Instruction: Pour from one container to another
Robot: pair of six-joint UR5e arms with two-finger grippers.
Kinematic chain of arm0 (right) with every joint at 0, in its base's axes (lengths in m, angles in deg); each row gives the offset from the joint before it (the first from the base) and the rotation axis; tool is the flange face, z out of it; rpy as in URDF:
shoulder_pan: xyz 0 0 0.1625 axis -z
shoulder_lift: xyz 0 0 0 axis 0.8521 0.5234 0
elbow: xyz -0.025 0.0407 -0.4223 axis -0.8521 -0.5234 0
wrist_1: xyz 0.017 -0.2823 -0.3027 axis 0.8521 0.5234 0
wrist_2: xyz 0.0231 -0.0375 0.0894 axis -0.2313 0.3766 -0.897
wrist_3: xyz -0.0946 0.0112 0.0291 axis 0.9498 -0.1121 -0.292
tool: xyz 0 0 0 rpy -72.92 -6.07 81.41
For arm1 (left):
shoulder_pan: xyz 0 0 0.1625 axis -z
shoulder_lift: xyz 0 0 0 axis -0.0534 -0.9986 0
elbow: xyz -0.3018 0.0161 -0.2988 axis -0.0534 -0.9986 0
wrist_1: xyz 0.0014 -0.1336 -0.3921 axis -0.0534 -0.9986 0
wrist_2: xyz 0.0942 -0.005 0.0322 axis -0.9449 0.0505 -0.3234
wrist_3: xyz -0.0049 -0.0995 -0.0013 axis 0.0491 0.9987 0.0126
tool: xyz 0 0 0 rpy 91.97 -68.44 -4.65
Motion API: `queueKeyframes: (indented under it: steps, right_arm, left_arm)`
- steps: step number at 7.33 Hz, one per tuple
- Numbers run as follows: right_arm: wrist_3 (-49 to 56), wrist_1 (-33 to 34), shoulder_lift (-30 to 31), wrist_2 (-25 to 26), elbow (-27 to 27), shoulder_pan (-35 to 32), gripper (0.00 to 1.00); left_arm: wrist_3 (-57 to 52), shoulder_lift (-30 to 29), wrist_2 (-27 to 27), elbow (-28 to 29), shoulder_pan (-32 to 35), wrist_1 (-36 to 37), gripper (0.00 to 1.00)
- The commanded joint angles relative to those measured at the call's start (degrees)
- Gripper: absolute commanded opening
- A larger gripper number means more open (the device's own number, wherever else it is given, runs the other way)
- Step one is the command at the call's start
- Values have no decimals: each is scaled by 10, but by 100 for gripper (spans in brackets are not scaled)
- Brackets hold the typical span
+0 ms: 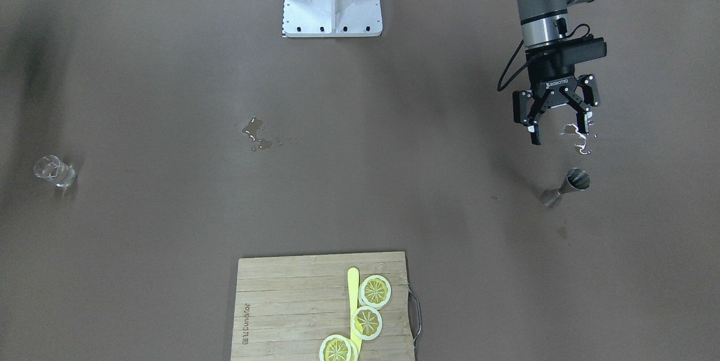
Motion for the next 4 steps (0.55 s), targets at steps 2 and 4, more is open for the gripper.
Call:
queueKeyframes:
  steps: [2,4]
  right_arm:
    - [1,0,0,2,-5,1,100]
    - [0,0,0,-10,0,0,100]
  left_arm:
    - [-252,-58,171,-21,32,71,97]
    - [-319,-136,300,-17,87,187,97]
